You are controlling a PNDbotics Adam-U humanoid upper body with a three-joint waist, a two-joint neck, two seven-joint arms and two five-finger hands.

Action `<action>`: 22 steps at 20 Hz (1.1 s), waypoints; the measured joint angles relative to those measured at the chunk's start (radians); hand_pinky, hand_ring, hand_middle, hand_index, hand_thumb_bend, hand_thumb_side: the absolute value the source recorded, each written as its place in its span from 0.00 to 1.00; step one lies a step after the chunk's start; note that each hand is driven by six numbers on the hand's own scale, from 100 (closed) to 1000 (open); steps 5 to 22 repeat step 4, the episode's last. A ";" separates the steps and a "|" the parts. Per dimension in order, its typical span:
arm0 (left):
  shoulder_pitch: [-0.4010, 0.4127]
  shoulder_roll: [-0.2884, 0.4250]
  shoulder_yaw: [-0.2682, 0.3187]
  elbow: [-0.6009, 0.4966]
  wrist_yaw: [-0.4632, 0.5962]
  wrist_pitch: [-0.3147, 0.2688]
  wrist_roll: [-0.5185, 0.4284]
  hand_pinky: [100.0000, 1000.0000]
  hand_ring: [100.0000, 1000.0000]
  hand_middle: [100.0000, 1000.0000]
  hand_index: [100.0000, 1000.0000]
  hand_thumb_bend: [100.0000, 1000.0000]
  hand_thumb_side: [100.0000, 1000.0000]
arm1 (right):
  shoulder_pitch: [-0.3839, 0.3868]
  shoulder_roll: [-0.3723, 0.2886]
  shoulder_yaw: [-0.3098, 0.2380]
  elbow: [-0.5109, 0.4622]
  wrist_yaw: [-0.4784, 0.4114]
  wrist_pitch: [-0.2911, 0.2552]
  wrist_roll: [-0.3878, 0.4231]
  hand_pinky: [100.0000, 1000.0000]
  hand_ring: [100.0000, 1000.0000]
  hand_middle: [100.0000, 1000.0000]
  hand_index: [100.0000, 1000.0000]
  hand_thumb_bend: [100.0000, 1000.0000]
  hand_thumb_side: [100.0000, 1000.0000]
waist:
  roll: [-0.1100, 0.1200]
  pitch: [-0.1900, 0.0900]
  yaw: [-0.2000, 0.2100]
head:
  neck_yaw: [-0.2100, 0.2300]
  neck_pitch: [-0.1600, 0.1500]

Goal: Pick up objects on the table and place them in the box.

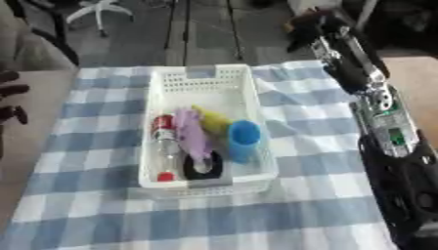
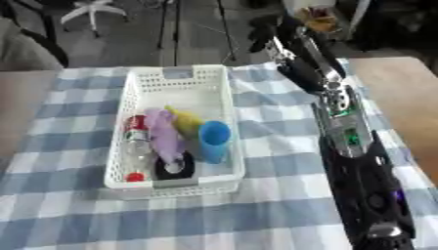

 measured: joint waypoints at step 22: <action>0.014 0.000 0.008 -0.014 -0.004 -0.007 -0.027 0.14 0.60 0.62 0.76 0.51 0.88 | 0.001 0.000 0.000 0.000 0.000 0.000 0.000 0.58 0.51 0.55 0.75 0.00 0.65 | 0.000 0.000 0.002 | 0.000 0.000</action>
